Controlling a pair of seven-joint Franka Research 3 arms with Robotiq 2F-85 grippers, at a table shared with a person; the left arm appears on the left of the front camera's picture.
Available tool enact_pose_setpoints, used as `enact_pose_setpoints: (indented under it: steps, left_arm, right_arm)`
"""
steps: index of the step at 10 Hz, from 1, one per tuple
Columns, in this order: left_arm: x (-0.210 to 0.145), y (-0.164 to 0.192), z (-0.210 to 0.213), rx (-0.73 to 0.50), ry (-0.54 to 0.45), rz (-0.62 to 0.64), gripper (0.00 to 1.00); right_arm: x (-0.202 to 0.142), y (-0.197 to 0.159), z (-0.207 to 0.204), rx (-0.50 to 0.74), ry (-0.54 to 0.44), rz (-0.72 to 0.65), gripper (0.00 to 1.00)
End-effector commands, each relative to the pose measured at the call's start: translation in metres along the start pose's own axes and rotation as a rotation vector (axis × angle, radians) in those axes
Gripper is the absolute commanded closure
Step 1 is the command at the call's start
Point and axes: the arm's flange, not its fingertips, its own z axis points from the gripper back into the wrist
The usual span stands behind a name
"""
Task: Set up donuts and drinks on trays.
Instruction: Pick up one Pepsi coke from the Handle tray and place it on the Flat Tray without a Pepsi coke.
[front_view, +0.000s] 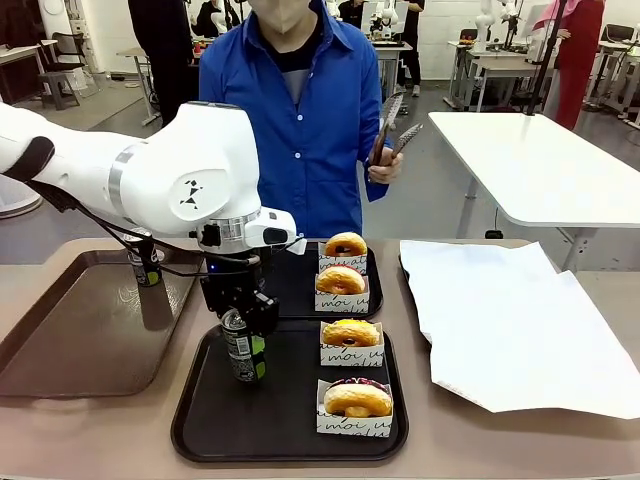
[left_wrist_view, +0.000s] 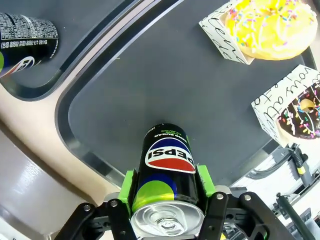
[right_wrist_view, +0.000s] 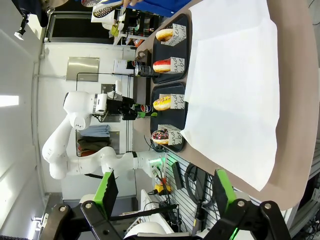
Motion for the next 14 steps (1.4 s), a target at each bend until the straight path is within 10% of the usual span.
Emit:
enact_pose_setpoints:
  steps: [1,3,5,14]
  left_arm:
    - [0.009,0.004,-0.003,0.037,-0.020,-0.012,0.41]
    - [0.007,0.000,-0.008,0.057,-0.022,-0.022,0.41]
    - [0.005,-0.001,-0.008,0.060,-0.020,-0.036,0.00]
    - [-0.059,-0.049,0.041,0.083,-0.127,0.061,0.00]
  right_arm:
    - [0.000,0.000,0.000,0.004,-0.005,0.007,0.00]
    - [0.000,0.000,0.000,0.004,-0.005,0.007,0.00]
    - [0.000,0.000,0.000,0.004,-0.005,0.007,0.00]
    - [0.000,0.000,0.000,0.004,-0.005,0.007,0.00]
